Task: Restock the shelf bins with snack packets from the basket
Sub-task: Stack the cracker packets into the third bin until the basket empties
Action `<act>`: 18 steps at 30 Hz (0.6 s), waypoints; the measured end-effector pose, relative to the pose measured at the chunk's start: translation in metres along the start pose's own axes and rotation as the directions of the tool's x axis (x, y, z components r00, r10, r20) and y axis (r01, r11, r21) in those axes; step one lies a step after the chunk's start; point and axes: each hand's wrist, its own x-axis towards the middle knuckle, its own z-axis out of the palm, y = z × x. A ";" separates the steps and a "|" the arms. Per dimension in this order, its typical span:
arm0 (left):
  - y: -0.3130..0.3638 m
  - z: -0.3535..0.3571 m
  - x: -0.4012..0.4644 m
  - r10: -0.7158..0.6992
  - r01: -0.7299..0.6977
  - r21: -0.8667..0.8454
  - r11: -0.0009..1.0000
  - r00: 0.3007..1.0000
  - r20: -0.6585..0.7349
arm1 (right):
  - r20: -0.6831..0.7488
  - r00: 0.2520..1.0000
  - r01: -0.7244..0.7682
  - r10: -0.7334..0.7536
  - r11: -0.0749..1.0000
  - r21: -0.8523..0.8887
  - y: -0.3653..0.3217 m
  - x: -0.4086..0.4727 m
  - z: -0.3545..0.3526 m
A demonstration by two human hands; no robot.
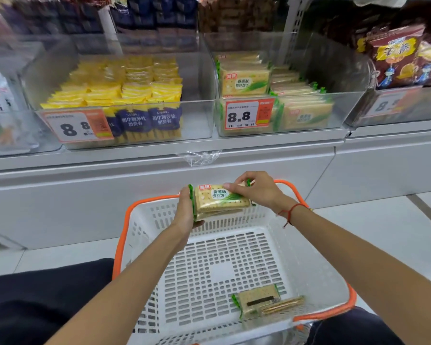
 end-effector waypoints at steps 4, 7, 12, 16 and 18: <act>0.007 0.006 0.000 0.074 -0.070 0.085 0.994 0.996 -0.043 | -0.031 0.997 -0.064 0.067 0.993 0.098 -0.005 0.002 -0.001; 0.014 0.005 0.000 0.094 -0.088 0.102 0.991 0.994 -0.061 | 0.069 0.958 -0.285 0.278 0.949 0.132 -0.011 0.001 -0.006; 0.038 0.005 -0.010 0.110 -0.113 0.111 0.987 0.993 0.033 | 0.244 0.920 -0.337 0.307 0.937 0.091 -0.020 -0.003 -0.019; 0.064 0.009 -0.017 0.106 -0.134 0.105 0.985 0.965 0.240 | 0.220 0.950 -0.230 0.222 0.973 0.012 -0.042 0.003 -0.052; 0.079 0.015 -0.020 0.092 -0.124 0.089 0.988 0.948 0.304 | 0.234 0.951 -0.199 0.201 0.980 -0.032 -0.057 0.001 -0.076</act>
